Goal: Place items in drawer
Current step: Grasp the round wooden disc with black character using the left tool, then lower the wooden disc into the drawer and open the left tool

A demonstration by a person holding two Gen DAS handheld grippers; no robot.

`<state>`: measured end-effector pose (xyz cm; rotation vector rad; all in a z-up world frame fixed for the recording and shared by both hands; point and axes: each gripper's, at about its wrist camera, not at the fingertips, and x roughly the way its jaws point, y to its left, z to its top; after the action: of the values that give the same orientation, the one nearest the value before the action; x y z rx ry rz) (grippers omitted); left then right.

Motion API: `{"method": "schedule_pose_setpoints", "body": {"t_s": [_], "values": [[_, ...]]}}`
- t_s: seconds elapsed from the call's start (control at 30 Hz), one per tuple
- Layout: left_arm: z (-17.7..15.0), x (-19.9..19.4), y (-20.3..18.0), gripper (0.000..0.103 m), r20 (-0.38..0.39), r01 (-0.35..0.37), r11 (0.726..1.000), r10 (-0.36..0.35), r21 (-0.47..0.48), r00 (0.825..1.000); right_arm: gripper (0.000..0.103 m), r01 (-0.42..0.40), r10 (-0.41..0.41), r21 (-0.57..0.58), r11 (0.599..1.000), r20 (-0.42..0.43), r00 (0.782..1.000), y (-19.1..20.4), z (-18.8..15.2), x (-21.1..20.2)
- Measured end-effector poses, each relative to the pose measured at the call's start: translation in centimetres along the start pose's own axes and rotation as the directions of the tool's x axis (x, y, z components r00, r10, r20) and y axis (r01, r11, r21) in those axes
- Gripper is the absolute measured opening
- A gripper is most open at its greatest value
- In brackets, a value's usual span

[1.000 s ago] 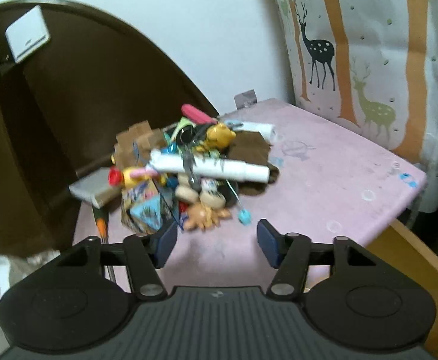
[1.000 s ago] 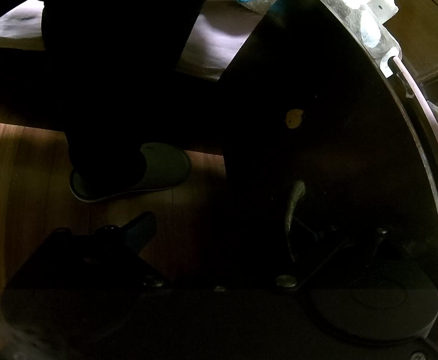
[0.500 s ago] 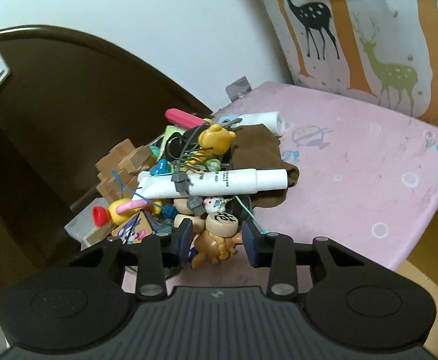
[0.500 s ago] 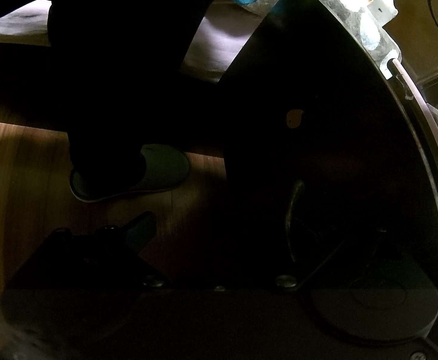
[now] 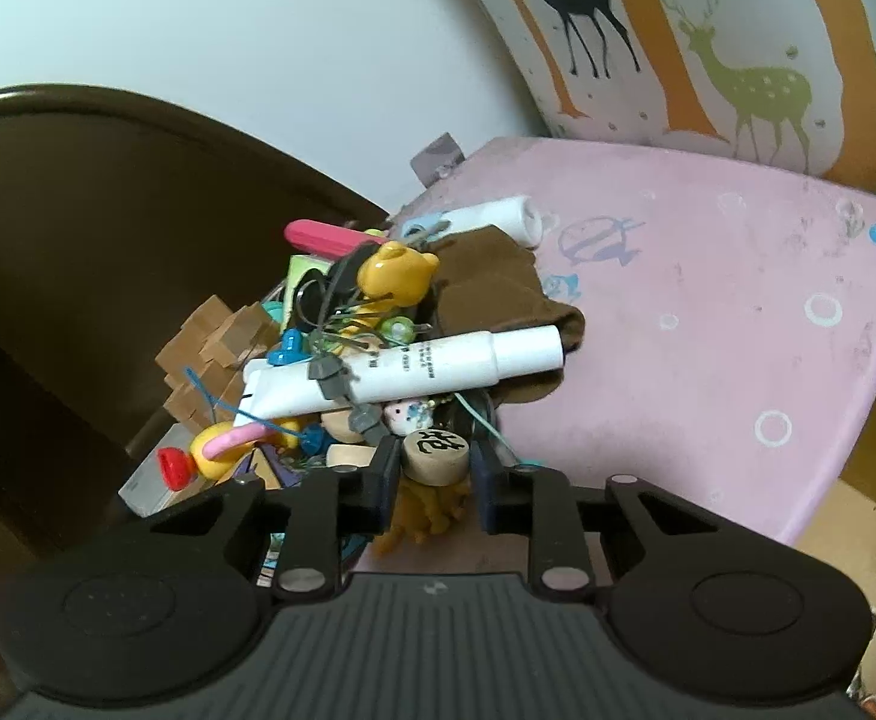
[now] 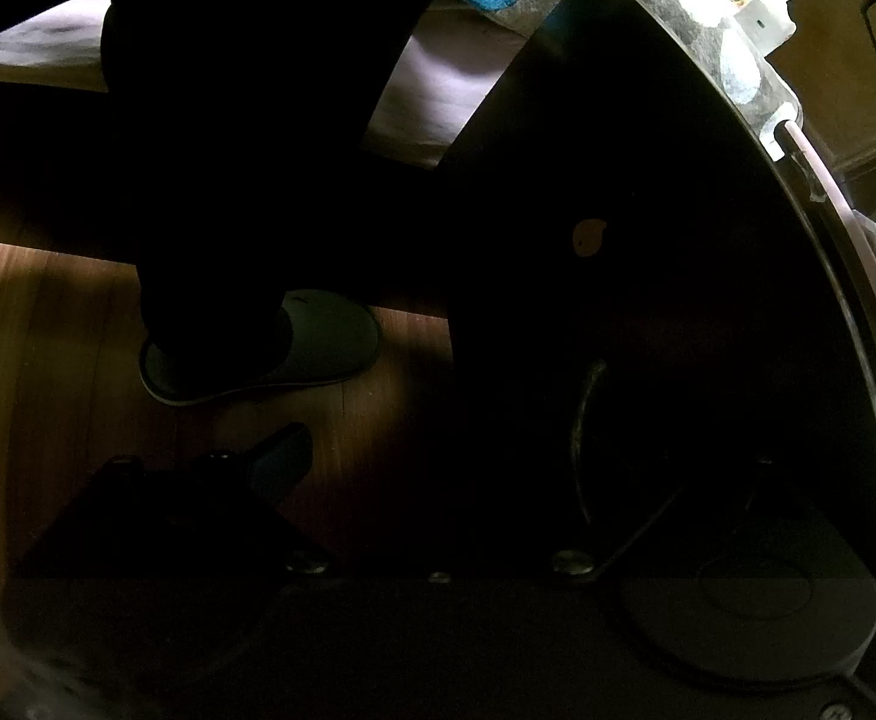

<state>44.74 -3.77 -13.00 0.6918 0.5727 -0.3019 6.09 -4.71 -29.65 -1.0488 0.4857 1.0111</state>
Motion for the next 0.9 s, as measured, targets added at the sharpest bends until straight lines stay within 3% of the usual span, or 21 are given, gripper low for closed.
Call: {"method": "schedule_pose_setpoints", "body": {"t_s": [0.23,0.47,0.67,0.9], "values": [[-0.2,-2.1,-0.2,0.024,0.007,-0.002,1.0,0.002,-0.006,1.0,0.096,0.0,0.0,0.001,1.0,-0.002,1.0,-0.1,0.1,-0.1],[-1.0,-5.5,-1.2,0.024,0.015,0.041,0.999,-0.04,-0.023,0.999,0.096,0.0,0.0,0.002,1.0,-0.007,1.0,-0.1,0.1,-0.1],[-3.3,-7.5,-4.9,0.024,-0.018,0.157,0.987,-0.157,-0.013,0.987,0.096,0.0,0.0,0.003,1.0,-0.009,1.0,-0.1,0.0,-0.1],[-7.0,-5.8,-10.1,0.024,-0.118,0.281,0.96,-0.278,0.009,0.953,0.096,0.0,0.0,0.002,1.0,-0.009,1.0,-0.1,-0.1,-0.1]]}}
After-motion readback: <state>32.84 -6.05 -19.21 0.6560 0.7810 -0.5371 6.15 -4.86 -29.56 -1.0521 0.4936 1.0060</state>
